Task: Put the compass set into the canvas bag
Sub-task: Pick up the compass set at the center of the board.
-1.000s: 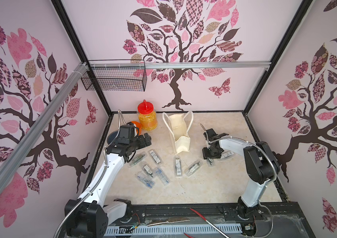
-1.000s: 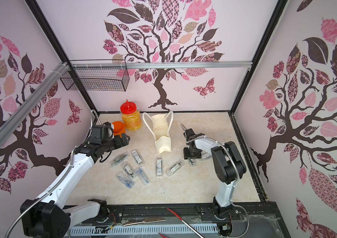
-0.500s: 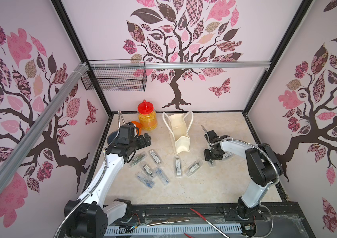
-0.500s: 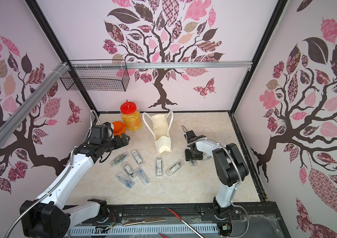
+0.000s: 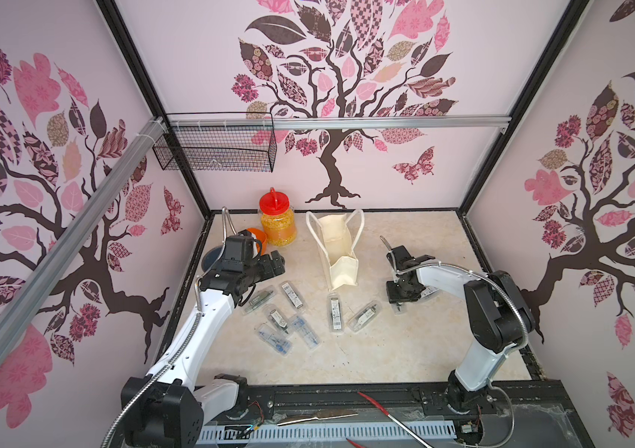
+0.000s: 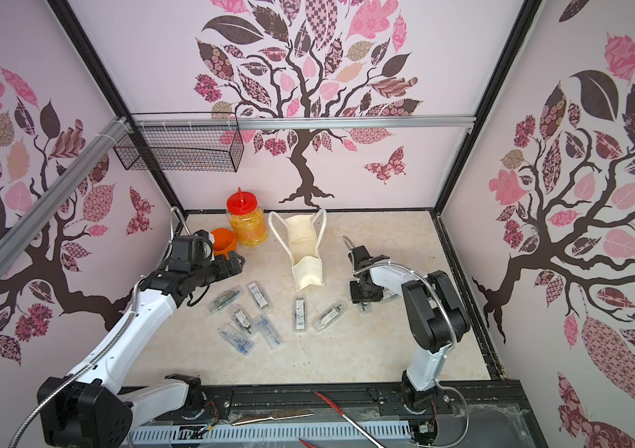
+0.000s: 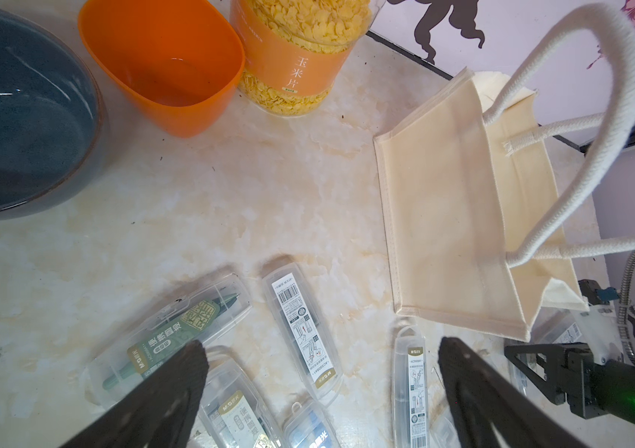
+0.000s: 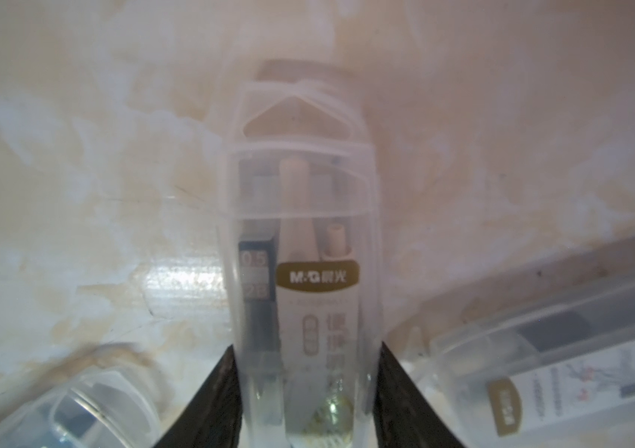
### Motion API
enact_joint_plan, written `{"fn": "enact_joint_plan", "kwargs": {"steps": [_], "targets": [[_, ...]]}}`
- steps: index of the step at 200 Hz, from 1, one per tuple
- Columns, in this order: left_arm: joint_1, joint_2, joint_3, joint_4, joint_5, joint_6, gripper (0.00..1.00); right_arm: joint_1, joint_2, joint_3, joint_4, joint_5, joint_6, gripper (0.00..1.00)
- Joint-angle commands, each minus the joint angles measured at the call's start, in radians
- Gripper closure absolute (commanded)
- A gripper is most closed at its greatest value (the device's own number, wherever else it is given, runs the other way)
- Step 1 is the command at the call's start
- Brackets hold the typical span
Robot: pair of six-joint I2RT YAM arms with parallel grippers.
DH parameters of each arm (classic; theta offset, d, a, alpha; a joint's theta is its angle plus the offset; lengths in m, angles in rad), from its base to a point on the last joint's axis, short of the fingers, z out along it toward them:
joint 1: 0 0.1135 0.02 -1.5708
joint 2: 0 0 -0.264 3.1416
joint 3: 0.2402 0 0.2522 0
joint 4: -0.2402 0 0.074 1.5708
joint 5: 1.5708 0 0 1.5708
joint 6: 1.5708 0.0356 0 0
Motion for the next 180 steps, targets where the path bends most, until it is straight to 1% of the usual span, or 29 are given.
{"fn": "enact_joint_plan", "kwargs": {"steps": [1, 80, 119, 150, 180], "targets": [[-0.002, 0.01, 0.013, -0.004, -0.007, -0.01, 0.03, 0.0, -0.036, -0.002, -0.038, -0.02, -0.009, 0.57], [-0.002, 0.007, 0.014, -0.006, 0.004, -0.013, 0.03, 0.0, -0.119, 0.012, -0.038, -0.024, -0.009, 0.6], [-0.002, 0.002, 0.012, -0.007, 0.004, -0.013, 0.03, -0.001, -0.171, 0.046, -0.054, -0.027, -0.007, 0.61], [-0.002, -0.001, 0.014, -0.009, 0.005, -0.013, 0.03, 0.0, -0.244, 0.113, -0.075, -0.027, -0.005, 0.61], [-0.003, 0.003, 0.017, -0.008, 0.013, -0.017, 0.03, -0.001, -0.311, 0.234, -0.084, -0.039, -0.004, 0.62]]}}
